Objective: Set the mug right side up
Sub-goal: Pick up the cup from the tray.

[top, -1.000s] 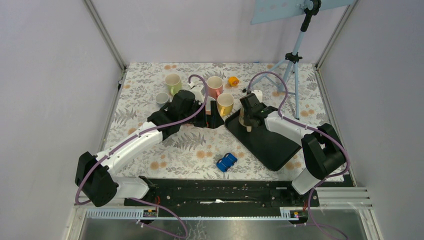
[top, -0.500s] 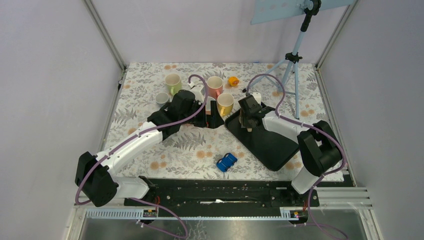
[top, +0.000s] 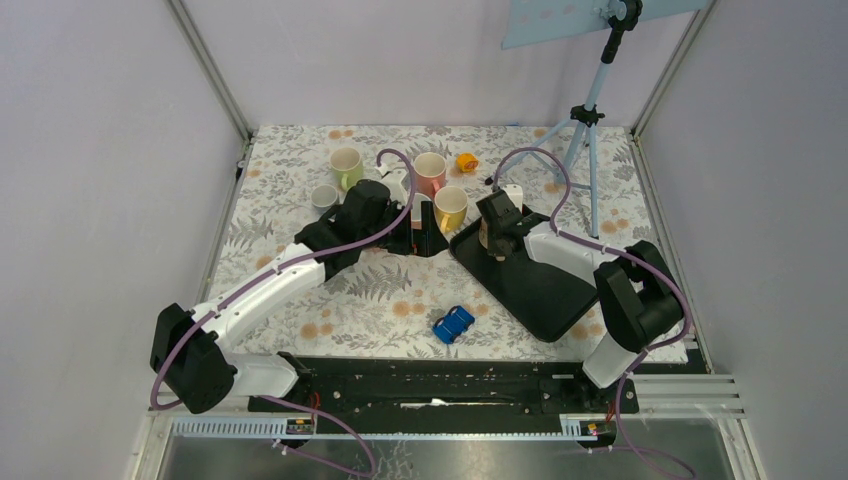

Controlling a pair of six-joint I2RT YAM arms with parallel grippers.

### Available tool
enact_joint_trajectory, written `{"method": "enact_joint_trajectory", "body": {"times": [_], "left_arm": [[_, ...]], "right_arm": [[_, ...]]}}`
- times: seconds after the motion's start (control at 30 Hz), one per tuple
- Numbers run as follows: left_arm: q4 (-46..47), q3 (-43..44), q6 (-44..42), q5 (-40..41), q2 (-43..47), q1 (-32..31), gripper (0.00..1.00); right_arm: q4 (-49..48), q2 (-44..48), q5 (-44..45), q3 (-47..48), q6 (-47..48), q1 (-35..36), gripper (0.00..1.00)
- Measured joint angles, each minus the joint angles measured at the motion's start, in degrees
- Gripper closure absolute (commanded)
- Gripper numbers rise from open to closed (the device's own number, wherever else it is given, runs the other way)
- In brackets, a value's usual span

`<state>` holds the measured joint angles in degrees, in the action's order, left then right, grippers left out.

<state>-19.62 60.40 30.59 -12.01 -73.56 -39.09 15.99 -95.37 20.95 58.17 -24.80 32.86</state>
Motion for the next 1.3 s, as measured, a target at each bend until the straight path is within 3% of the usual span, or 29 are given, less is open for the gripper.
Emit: {"method": "enact_joint_trajectory", "body": {"times": [0.3,0.73,1.03,1.3], "left_arm": [[1.29,-1.05,2.43,-0.81,0.0,0.0,0.01],[3.63,-2.97,5.27,-0.7,2.12,0.0,0.01],[10.36,-8.63,10.25,-1.73,2.27,0.0,0.01],[22.05,-17.44,20.59,-6.12,2.36,0.09,0.02]], "right_arm": [[1.07,0.9,-0.2,-0.11,-0.76,0.0,1.0],[4.46,9.55,-1.33,-2.75,-1.95,0.04,1.0],[5.57,13.92,-3.5,-3.74,-3.17,0.04,1.0],[5.44,20.04,-8.31,-3.74,-6.69,0.04,1.0]]}}
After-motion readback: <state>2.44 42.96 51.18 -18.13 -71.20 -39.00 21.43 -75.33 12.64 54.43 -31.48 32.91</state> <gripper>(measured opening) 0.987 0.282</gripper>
